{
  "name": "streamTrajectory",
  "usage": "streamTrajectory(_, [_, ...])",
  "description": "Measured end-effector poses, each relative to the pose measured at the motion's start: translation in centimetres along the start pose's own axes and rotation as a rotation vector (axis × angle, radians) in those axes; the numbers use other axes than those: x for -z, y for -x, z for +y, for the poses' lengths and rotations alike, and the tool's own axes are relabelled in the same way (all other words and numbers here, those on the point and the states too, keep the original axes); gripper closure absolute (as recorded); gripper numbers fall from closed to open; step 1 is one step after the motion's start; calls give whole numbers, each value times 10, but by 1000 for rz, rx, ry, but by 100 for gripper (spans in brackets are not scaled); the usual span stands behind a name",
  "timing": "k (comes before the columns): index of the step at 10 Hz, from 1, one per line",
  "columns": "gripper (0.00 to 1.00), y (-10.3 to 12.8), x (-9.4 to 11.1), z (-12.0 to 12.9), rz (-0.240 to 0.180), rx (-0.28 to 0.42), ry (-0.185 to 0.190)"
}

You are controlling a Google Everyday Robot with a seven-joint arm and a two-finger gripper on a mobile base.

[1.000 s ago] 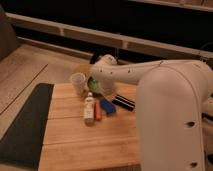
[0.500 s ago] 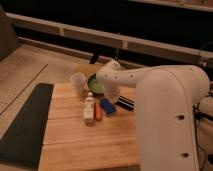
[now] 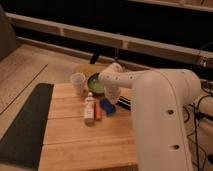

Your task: Push the eraser across the table

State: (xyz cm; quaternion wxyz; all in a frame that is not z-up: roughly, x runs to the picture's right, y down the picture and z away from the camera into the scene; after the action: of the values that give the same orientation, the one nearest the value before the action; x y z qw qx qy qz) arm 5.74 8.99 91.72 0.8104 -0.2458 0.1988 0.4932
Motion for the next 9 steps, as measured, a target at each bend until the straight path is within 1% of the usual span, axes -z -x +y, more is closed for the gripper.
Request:
streamTrajectory(2, [100,-11,-15,-7,28,-26,20])
streamTrajectory(4, [100,-19,-24,-17,49,-50,27])
streamTrajectory(6, [100,-27,-23,-39,65,-59,-4])
streamTrajectory(8, [100,-35,-16,-67,77,-67,-50])
streamTrajectory(9, [100,-41,-9,-88,80,-81,-84])
